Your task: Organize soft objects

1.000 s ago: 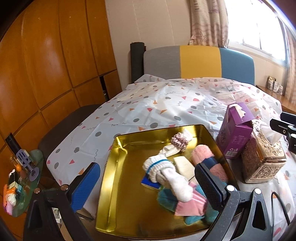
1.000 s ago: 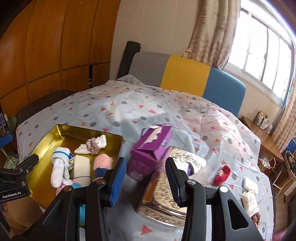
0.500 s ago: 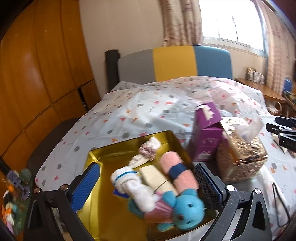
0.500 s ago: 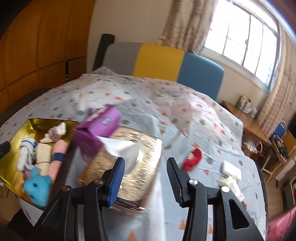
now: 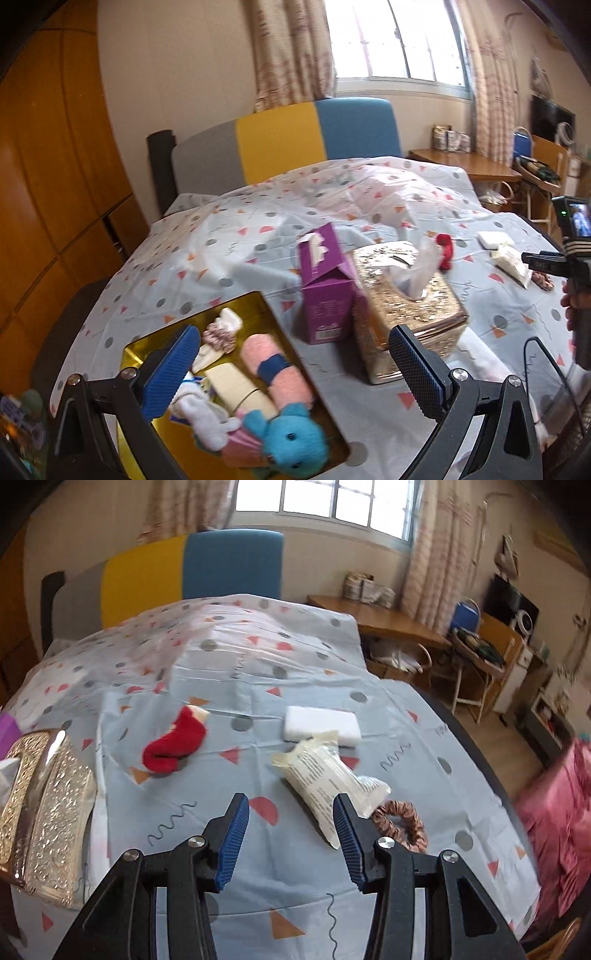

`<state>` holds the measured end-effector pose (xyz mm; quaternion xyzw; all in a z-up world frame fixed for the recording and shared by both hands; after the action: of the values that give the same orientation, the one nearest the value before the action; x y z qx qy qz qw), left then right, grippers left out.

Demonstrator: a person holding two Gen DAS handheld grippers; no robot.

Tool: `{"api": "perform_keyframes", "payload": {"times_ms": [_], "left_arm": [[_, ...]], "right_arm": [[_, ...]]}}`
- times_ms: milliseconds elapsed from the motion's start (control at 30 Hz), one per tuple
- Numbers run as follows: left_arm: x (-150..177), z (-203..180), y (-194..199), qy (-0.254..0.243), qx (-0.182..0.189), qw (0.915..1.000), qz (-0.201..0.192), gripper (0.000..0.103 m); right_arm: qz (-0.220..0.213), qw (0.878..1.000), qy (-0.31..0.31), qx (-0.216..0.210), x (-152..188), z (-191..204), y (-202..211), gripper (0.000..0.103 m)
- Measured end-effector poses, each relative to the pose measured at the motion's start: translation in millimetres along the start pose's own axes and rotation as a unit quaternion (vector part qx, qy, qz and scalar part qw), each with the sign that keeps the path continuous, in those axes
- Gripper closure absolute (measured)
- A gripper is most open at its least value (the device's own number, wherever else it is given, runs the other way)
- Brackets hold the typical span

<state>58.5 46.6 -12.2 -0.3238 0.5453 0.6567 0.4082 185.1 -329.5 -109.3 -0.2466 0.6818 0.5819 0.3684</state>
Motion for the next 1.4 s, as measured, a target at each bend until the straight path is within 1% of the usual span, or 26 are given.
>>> {"api": "perform_keyframes", "payload": {"times_ms": [67, 133, 300, 533, 700, 900, 1067, 1133, 1233, 1333, 1367, 1400], "left_arm": [[-2, -9, -1, -0.004, 0.011, 0.9999, 0.001, 0.000], [-6, -20, -4, -0.007, 0.025, 0.9997, 0.002, 0.000], [-18, -51, -10, -0.028, 0.061, 0.9978, 0.002, 0.000], [-38, -97, -22, -0.061, 0.098, 0.9933, -0.003, 0.000], [-51, -128, -35, -0.077, 0.124, 0.9893, 0.001, 0.000], [-58, -158, -48, -0.087, 0.147, 0.9852, 0.012, 0.000], [-61, -181, -67, -0.082, 0.169, 0.9813, 0.042, 0.000], [-64, -190, -79, -0.074, 0.176, 0.9796, 0.064, 0.000], [-70, -200, -99, -0.038, 0.191, 0.9759, 0.098, 0.000], [-74, -211, -118, 0.005, 0.214, 0.9674, 0.136, 0.001], [-75, -215, -126, 0.021, 0.222, 0.9635, 0.149, 0.001], [-76, -218, -132, 0.028, 0.222, 0.9624, 0.155, 0.001]], "right_arm": [[0.025, 0.999, -0.032, 0.011, 6, -17, -7, 0.055], [0.031, 0.998, -0.056, 0.015, 7, -27, -8, 0.055], [0.054, 0.995, -0.083, 0.011, 14, -34, -10, 0.055], [0.059, 0.993, -0.105, 0.011, 13, -42, -11, 0.055], [0.069, 0.988, -0.135, 0.005, 15, -49, -14, 0.055], [0.073, 0.985, -0.157, 0.002, 15, -57, -14, 0.055], [0.078, 0.982, -0.173, 0.005, 15, -63, -14, 0.055], [0.079, 0.980, -0.183, 0.007, 16, -67, -14, 0.055], [0.080, 0.976, -0.203, 0.011, 17, -75, -14, 0.055], [0.082, 0.971, -0.225, 0.014, 18, -83, -14, 0.055], [0.083, 0.969, -0.233, 0.012, 19, -85, -14, 0.055], [0.085, 0.967, -0.240, 0.010, 20, -86, -14, 0.055]]}}
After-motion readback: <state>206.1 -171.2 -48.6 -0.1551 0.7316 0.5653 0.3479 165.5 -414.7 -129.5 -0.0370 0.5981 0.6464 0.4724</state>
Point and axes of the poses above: each gripper's, at about its wrist camera, not at the fingertips, and y roughly against the way its jaws point, z to its left, x to its underside, the point moved 7 cm from there along -y, roughly the way its jaws point, and after that the axes turned 8 degrees about -z, right-handed, at the moved point
